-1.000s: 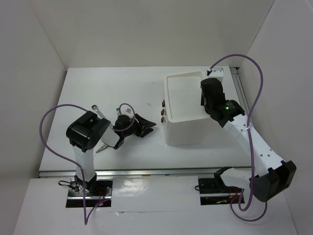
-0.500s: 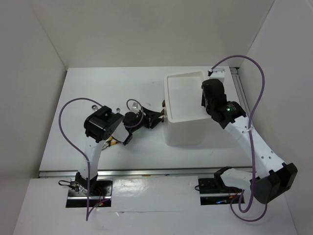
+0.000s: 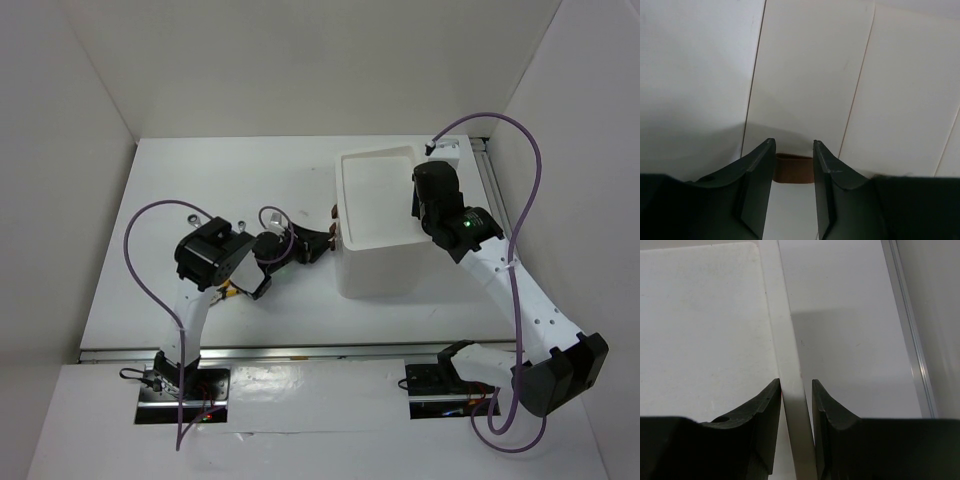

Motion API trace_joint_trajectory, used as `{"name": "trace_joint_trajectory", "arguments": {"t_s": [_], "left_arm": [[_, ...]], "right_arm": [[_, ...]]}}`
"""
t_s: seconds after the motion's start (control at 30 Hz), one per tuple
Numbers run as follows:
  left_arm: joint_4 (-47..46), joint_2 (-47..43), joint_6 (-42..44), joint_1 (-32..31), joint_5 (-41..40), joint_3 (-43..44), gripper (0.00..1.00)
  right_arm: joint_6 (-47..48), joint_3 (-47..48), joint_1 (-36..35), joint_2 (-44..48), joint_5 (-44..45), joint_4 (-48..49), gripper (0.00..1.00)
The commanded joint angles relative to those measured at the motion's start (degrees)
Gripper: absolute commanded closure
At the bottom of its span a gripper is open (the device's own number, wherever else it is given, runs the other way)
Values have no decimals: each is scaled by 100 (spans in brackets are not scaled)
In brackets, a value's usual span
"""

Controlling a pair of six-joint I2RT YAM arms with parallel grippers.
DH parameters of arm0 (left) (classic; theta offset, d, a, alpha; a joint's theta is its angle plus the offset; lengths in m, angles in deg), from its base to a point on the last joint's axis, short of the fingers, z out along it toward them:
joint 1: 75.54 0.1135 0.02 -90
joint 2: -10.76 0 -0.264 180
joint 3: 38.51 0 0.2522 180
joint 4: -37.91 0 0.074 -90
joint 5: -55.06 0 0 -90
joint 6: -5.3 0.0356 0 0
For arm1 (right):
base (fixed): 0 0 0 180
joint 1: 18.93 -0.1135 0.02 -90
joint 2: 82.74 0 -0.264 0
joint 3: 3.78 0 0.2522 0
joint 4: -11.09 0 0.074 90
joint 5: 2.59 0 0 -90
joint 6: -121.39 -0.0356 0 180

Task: Sort the tools into containers

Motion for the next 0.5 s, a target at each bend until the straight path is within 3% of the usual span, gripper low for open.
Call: {"name": "trace_joint_trajectory", "arguments": {"t_s": [0.0,0.1,0.27,0.47], "left_arm": [[-1112,271,-254,-241,376,-268,52],[-1322,271,-359,-241,376,-373,64],[-1420,219,-307,-241,429,-426,59],[-1480,219,-368,-241,482,-320,100]], "right_arm": [[-143,16,76,252,532,-28,94],[-143,16,76,252,532,-28,94],[-143,68,76,252,479,-28,94],[-143,68,76,199,479,-81,94]]}}
